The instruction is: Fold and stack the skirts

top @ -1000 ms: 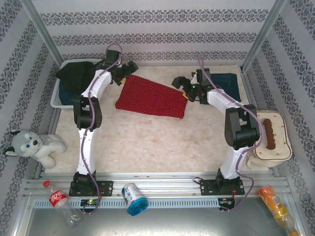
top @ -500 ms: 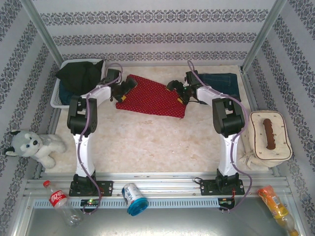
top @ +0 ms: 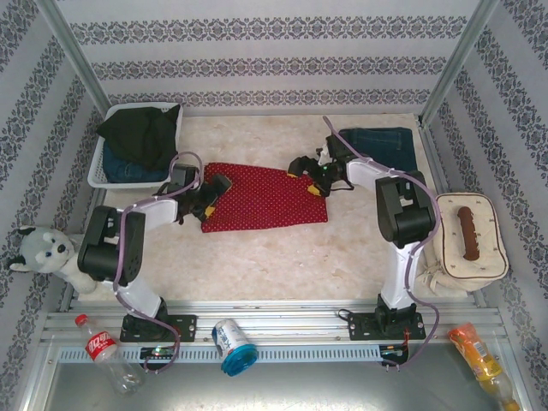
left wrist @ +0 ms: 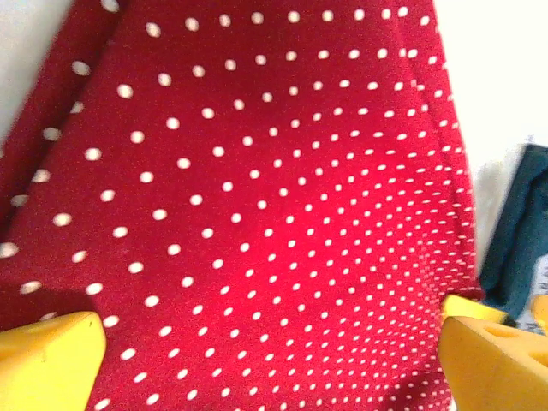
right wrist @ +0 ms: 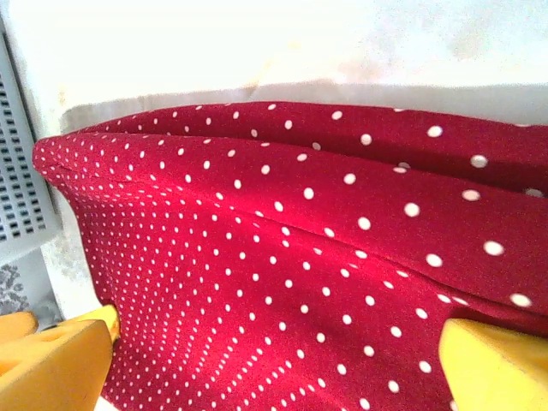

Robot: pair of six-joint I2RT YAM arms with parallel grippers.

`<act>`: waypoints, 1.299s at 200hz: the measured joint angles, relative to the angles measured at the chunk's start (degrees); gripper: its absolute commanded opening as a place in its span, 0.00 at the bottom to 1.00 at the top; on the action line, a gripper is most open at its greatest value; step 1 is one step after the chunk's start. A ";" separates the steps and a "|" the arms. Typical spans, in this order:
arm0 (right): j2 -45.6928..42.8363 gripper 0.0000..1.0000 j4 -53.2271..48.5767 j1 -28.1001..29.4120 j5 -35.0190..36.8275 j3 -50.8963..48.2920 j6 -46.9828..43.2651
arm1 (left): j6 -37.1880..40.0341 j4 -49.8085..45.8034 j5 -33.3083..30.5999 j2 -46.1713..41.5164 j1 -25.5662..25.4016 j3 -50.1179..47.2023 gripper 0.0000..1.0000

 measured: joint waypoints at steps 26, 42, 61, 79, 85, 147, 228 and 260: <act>-4.63 0.98 -2.67 0.37 1.20 -0.46 -0.22 | 1.42 -7.96 -3.15 -6.45 -0.35 2.40 1.00; -9.18 0.98 -3.10 0.94 3.19 -2.19 0.92 | 1.64 -11.43 -4.83 -12.24 -1.88 4.48 1.00; -14.49 0.98 -1.77 2.38 4.63 -5.99 3.72 | 1.27 -13.16 -5.46 -18.12 -5.40 5.57 1.00; -17.03 0.98 -0.61 4.46 4.55 -9.07 6.32 | -1.09 -13.07 -4.72 -20.11 -9.35 4.98 1.00; -17.22 0.98 -0.33 5.03 4.50 -9.75 6.95 | -1.70 -12.98 -4.48 -19.93 -10.21 4.52 1.00; -16.72 0.98 0.07 8.28 4.55 -13.79 8.55 | -4.28 -12.85 -8.94 -12.31 -12.33 0.22 1.00; -13.07 0.98 1.64 8.24 8.20 -18.29 5.20 | -5.07 -8.44 -15.28 -6.16 -12.33 -4.66 1.00; -13.79 0.98 2.43 8.24 7.52 -19.04 4.63 | -6.43 -7.56 -15.47 -9.81 -12.33 -8.04 1.00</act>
